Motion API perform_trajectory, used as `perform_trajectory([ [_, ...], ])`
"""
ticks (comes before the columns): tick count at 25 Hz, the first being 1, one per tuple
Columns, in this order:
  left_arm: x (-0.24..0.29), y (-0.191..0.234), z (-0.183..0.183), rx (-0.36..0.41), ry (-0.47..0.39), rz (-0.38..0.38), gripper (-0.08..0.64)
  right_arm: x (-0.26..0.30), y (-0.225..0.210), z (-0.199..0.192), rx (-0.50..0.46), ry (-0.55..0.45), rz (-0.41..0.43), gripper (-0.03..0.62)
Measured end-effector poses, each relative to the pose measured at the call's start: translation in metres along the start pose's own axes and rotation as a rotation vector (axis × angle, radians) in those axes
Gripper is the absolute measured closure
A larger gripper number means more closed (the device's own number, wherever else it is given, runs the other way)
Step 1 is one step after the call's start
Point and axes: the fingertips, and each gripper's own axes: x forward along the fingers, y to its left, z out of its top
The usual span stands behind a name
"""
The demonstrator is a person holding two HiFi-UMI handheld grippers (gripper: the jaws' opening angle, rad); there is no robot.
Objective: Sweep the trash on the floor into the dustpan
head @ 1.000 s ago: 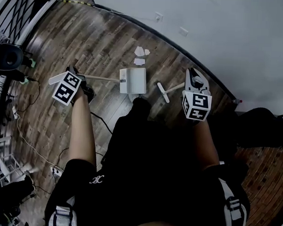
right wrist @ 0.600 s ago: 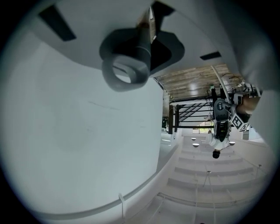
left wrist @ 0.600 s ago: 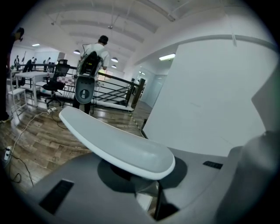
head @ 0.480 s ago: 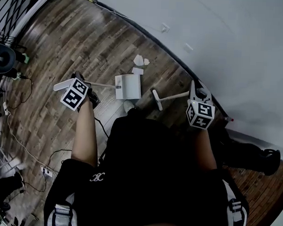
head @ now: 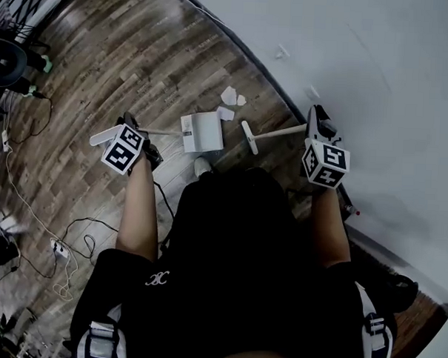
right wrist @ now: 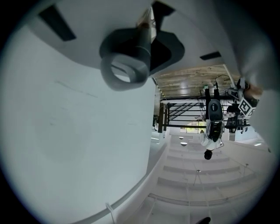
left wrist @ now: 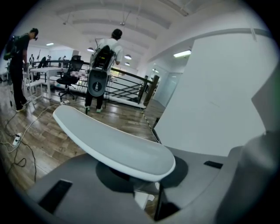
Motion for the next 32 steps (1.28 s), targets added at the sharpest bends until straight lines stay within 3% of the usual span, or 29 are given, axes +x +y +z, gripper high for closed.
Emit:
perform_trajectory([
  [4, -0.001, 0.010, -0.005, -0.056, -0.024, 0.078, 0.483, 0.046, -0.011, 0.027, -0.028, -0.031, 0.052, 0.545],
  [11, -0.008, 0.010, -0.037, -0.102, -0.070, 0.233, 0.483, 0.121, -0.007, 0.060, -0.093, -0.092, 0.249, 0.545],
  [19, 0.000, 0.003, -0.072, -0.178, -0.103, 0.401, 0.483, 0.192, -0.001, 0.103, -0.218, -0.193, 0.337, 0.545],
  [26, -0.007, -0.019, -0.091, -0.213, -0.137, 0.469, 0.480, 0.235, 0.011, 0.076, -0.208, -0.152, 0.429, 0.545],
  [32, -0.009, -0.043, -0.107, -0.175, -0.131, 0.455, 0.479, 0.232, 0.056, 0.068, -0.249, -0.167, 0.552, 0.545],
])
